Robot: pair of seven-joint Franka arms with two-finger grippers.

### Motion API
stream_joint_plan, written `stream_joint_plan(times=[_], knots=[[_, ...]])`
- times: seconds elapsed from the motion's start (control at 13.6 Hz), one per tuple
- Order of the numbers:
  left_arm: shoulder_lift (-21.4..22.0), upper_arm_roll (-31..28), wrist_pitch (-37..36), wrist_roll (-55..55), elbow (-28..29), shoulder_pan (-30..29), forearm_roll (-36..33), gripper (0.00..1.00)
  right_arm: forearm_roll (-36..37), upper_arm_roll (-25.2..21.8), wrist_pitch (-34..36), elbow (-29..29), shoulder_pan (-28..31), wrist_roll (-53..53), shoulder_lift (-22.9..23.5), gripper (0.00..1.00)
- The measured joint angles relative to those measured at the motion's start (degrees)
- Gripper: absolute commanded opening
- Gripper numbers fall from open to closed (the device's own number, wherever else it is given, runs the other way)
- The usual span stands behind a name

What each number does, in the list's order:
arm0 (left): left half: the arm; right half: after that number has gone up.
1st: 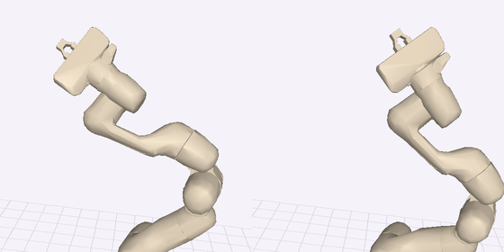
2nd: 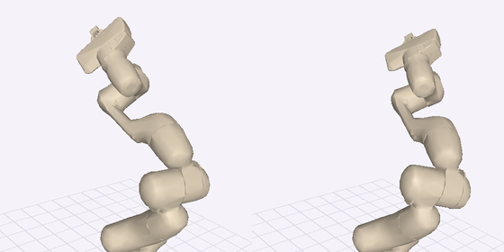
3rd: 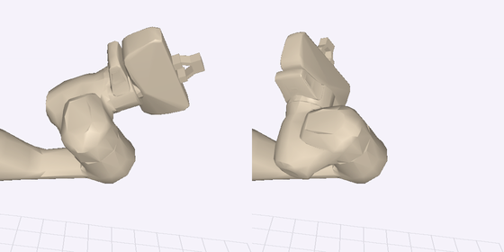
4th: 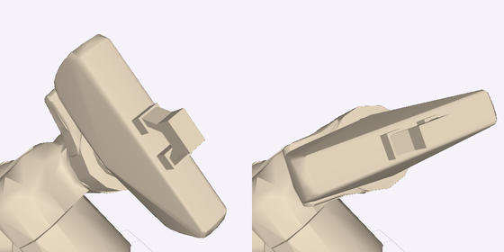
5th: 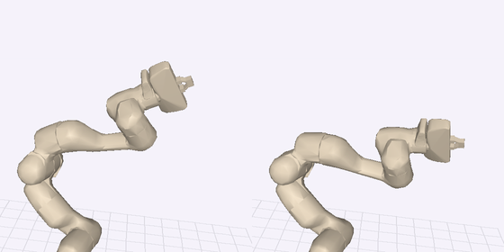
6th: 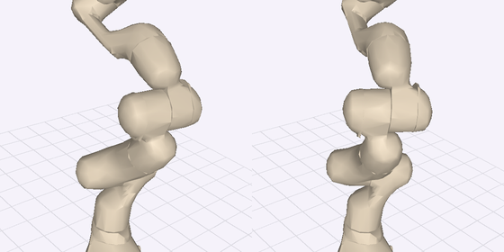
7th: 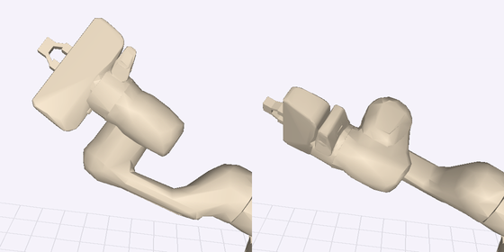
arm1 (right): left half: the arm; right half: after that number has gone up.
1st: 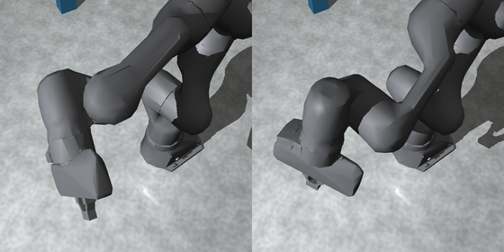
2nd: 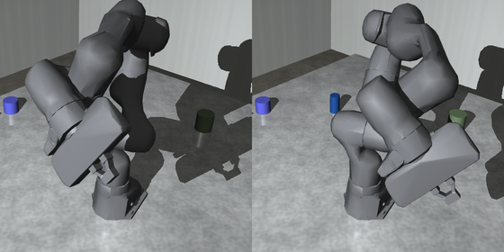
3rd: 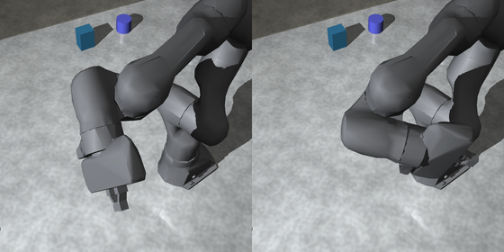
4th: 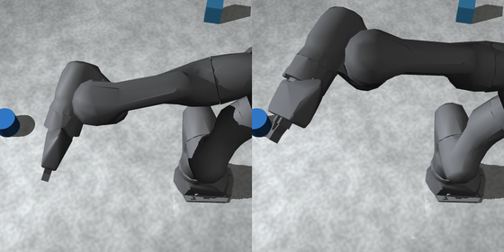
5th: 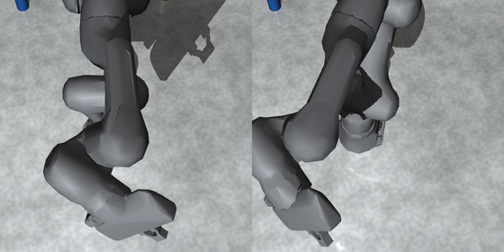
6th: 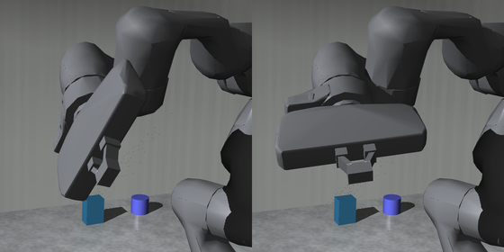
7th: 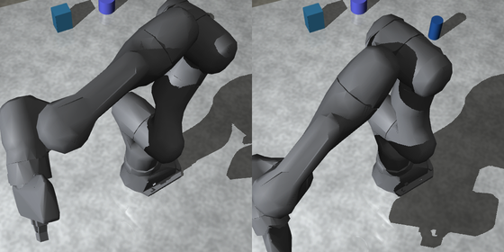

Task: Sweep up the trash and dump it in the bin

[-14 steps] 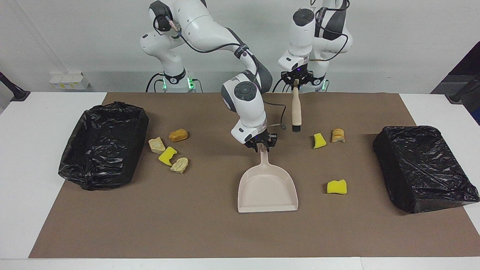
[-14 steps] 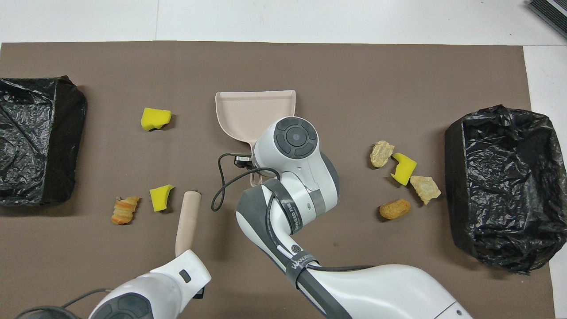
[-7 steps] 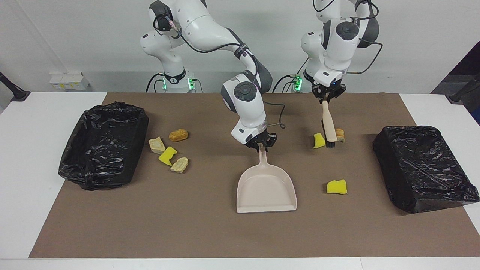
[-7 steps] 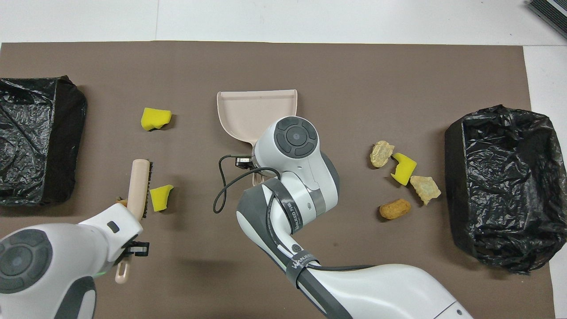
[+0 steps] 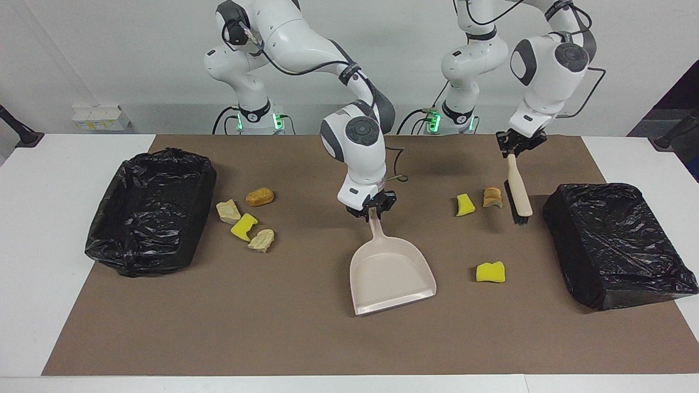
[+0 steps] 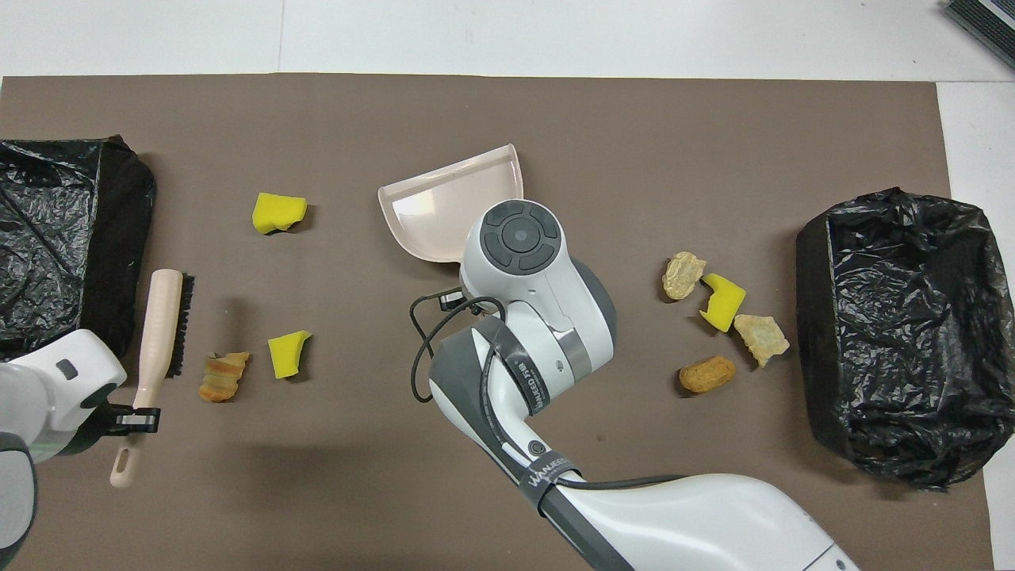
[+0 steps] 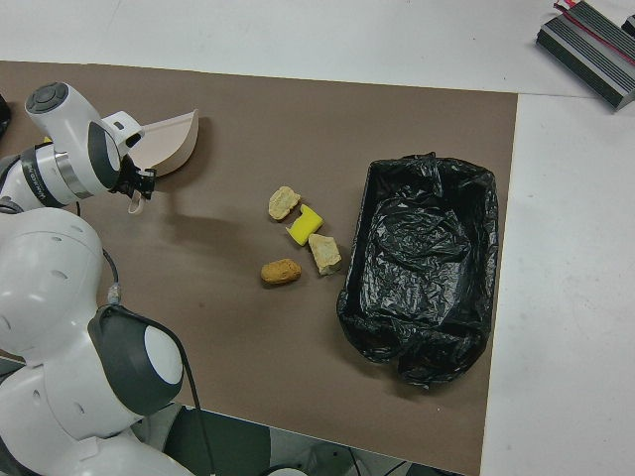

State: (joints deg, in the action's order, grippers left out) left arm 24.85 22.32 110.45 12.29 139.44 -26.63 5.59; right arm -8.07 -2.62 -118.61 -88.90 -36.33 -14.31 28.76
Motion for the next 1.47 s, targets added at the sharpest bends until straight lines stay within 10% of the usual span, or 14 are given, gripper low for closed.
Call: stream_joint_plan(times=[0.44, 1.47], knots=[[0.23, 0.89, -0.68, -13.84, 5.19, 0.13, 0.09, 0.0, 0.18, -0.03, 7.19, -3.21, 1.03, 21.91, -3.12, 0.0], [-7.44, 1.66, 11.05, -37.8, 5.88, 23.88, 7.76, 0.0, 1.32, 0.06, 7.21, -8.58, 0.69, 43.23, -6.37, 0.0]])
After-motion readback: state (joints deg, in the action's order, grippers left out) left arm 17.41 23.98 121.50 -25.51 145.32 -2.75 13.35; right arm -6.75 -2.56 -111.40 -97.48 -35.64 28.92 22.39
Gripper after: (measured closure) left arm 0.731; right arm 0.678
